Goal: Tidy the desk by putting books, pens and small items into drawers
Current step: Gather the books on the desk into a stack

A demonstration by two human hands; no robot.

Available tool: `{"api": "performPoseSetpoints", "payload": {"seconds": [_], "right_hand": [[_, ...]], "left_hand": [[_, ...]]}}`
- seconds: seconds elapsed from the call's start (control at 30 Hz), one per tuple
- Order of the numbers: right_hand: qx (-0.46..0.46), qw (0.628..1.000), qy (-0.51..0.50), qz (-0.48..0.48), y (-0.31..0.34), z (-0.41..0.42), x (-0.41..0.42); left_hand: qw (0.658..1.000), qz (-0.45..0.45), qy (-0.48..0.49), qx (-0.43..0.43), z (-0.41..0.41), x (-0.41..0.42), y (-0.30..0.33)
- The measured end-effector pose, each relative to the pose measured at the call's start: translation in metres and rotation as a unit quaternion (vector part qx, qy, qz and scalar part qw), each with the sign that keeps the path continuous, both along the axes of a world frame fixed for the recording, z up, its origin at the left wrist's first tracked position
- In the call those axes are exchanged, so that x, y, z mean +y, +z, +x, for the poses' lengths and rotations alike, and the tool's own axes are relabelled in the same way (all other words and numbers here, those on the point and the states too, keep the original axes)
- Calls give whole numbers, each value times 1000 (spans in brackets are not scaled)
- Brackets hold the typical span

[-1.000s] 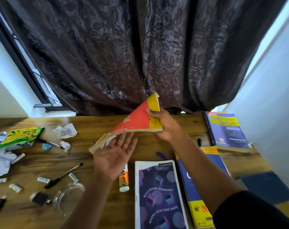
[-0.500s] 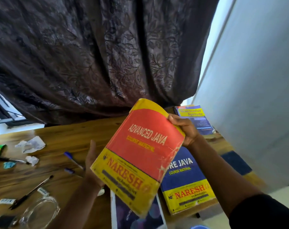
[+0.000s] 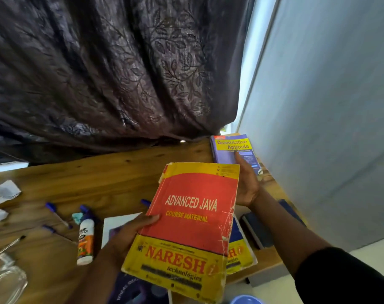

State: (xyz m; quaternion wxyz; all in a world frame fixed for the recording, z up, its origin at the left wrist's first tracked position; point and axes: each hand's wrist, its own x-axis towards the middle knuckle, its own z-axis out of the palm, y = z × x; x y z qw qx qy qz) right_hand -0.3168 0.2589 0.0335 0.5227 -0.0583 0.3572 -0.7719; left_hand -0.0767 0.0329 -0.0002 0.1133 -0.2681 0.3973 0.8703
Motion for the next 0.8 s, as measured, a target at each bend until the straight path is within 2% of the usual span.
{"api": "performPoseSetpoints", "payload": {"seconds": [0.1,0.23,0.33,0.43,0.53,0.63,0.7,0.8], "right_hand": [[-70,990,30,-123,-19,6,7],[-98,981,38,-162,-36,16,24],[-77,995,0,-62,-50,11,39],[-8,1000,-11,28,-48,5,47],[77,986,11,146,-45,-4,48],[122,966,0,229,-46,-15,42],[129,958,-27,256,-48,-18,36],[160,947,-46,275,-49,-18,31]], "left_hand": [[997,54,-27,40,-3,31,2],[999,37,-12,35,-16,49,-17],[1000,18,-4,10,-20,61,-26],[999,-40,7,-35,-20,72,-34],[992,-101,19,-70,-20,85,-37],[983,-159,20,-90,-20,92,-39],[972,-220,18,-86,-23,94,-35],[929,-362,-9,-80,-29,91,-29]]}}
